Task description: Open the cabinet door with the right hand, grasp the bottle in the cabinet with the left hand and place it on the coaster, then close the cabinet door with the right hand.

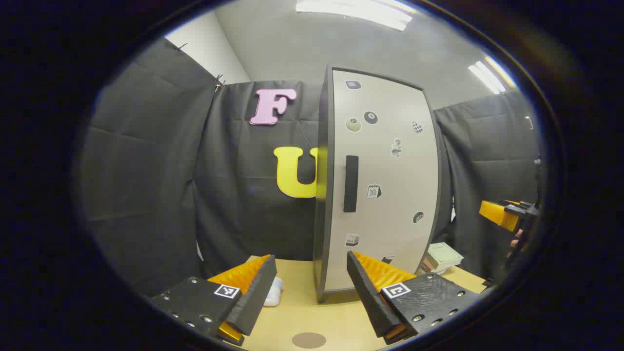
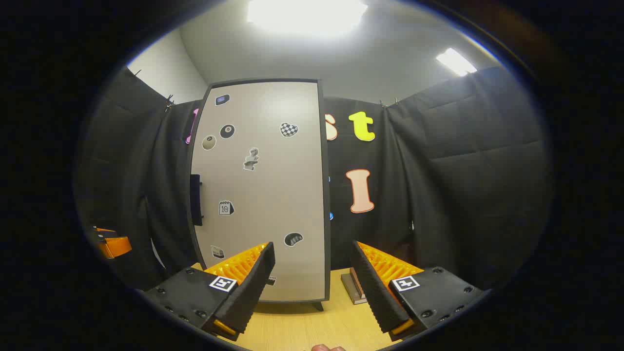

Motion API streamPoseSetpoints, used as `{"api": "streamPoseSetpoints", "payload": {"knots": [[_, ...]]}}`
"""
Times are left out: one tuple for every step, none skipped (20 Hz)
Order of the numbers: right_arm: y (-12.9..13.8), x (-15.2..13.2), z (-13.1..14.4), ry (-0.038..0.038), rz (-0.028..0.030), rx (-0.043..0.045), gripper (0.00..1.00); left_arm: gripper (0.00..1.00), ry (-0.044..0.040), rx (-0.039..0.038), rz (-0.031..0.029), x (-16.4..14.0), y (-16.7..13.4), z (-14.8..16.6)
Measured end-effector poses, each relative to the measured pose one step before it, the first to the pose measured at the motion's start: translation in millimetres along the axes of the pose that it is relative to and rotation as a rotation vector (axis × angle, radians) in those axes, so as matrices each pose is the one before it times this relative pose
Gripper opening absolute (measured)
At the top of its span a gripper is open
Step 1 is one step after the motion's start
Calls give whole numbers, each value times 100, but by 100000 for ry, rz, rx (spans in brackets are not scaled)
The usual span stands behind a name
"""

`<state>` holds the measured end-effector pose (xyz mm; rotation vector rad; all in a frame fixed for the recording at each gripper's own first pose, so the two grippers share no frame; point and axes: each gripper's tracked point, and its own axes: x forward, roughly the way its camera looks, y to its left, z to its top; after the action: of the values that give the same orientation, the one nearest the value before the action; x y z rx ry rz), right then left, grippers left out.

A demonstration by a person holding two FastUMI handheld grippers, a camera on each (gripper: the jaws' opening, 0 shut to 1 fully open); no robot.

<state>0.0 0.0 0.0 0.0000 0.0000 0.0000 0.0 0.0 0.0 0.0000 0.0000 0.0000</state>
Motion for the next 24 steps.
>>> {"api": "streamPoseSetpoints", "payload": {"knots": [[275, 141, -134, 238, 388, 411, 99, 90, -655, 128, -162, -71, -126, 77], [270, -2, -43, 495, 521, 475, 99, 90, -546, 745, 433, -103, 123, 154], [289, -63, -179, 268, 592, 312, 99, 90, -254, 582, 675, -254, 294, -62], [157, -68, -98, 279, 424, -104, 96, 90, -121, -4, 127, 57, 7, 41], [25, -24, -144, 418, 130, -399, 95, 90, -236, 15, -25, -160, -217, -72], [-22, -92, -46, 410, -126, -631, 99, 90, -1, 129, 222, -12, 22, -48], [-157, -36, -109, 305, -380, -595, 99, 90, 265, -68, 107, -73, 5, -260], [-81, -80, -114, 430, -375, -311, 99, 90, 134, -433, 5, -1, 30, -36], [-63, -14, -213, 379, -35, 46, 99, 90, 42, -532, -33, -209, -12, -104], [62, -43, -66, 452, 179, 92, 99, 90, 26, -421, -4, 35, -16, -39], [-81, -113, -135, 399, 50, 191, 99, 90, 92, -166, -148, -207, -166, -138], [-25, -120, -100, 400, 66, 177, 99, 90, 153, 98, -101, -79, 47, -75], [-62, -53, -143, 435, 179, 202, 99, 90, 81, 316, -39, -141, -132, -114], [98, 11, -25, 224, 283, 83, 99, 90, 95, 227, -102, -102, -98, -91], [26, -37, -3, 134, 220, 26, 99, 89, -6, 11, -222, -13, -109, -132], [133, 60, 31, 168, 399, 74, 99, 90, -48, -139, -183, -68, -28, -34], [186, -65, -55, 209, 646, 97, 99, 90, 69, -201, -186, -91, -106, -116], [319, 86, -31, 461, 936, 7, 99, 90, 345, -216, 165, -173, -67, -210], [334, 62, -91, 468, 1046, -21, 99, 90, 583, -302, -24, -120, 78, -370], [336, 51, 82, 262, 953, -138, 99, 90, 501, -211, -193, -59, -2, -277], [266, 208, 82, -5, 867, -174, 96, 90, 190, 74, -88, -75, 61, -198], [388, 141, 341, -320, 927, -254, 99, 92, 120, 278, -1, 49, 226, -65], [413, 208, 264, -435, 887, -345, 99, 90, 434, -173, 110, -10, 80, -168], [457, 237, 275, -208, 881, -249, 99, 90, 270, -901, 338, -18, 149, -116]]}}
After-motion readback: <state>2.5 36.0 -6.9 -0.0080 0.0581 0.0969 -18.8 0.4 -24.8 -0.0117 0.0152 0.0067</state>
